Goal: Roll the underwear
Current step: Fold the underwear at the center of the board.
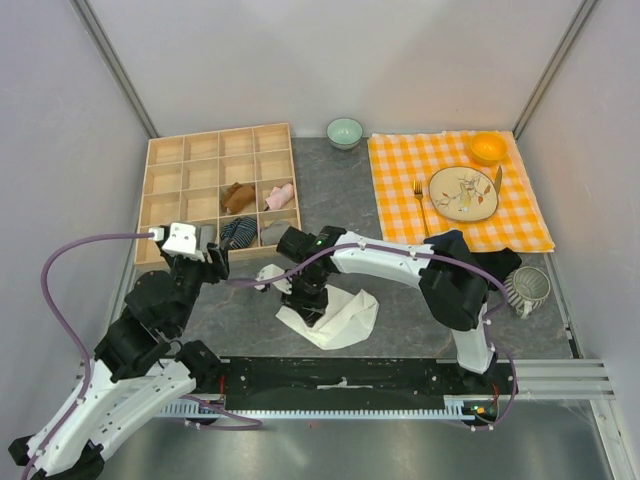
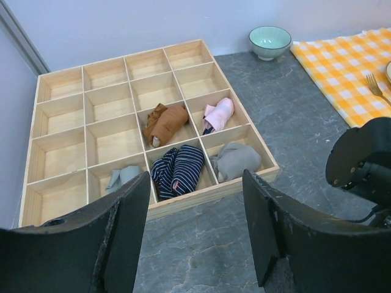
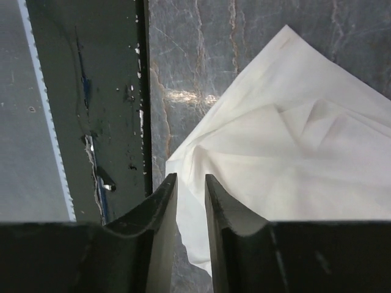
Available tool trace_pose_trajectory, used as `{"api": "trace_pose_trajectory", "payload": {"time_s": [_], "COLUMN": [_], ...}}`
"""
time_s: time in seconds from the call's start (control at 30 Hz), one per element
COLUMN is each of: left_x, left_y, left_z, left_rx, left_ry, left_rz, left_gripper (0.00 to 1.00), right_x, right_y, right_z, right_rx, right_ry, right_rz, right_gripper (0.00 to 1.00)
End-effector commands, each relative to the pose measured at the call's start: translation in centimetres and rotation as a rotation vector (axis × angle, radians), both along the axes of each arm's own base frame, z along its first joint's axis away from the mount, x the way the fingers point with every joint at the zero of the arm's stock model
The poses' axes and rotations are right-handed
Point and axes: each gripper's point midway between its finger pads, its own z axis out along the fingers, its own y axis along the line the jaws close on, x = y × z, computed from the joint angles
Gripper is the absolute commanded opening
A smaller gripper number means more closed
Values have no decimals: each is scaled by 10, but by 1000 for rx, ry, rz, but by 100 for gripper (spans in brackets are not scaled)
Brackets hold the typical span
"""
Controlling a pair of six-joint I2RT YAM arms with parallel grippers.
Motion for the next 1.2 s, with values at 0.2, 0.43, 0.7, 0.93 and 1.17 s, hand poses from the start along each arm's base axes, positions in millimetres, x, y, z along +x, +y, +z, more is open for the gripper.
{"api": "trace_pose_trajectory", "payload": {"time_s": [0.2,0.43,0.7,0.93,1.17], "left_x": [3,10,-3,-28,-40], "left_y": [-3,-30,-94,-134,-146], "left_z": [8,-8,-45,-132,-193], "left_rx": [-9,35,-170,-482,-579], "left_ry": [-39,36,355,675,823], "left_rz": [-12,-110,-300,-318,-298], "left_gripper": [68,72,73,72,66], "right_x": [-3,82,98,97,79], "right_y": [-3,-85,-148,-144,-141], "right_z": [38,53,-1,-19,-25], "right_rx": [111,113,-36,-38,-10], "right_ry": [39,-212,-295,-260,-175], "right_rz": [40,-161,-244,-243,-231], "right_gripper": [43,47,52,52,51]}}
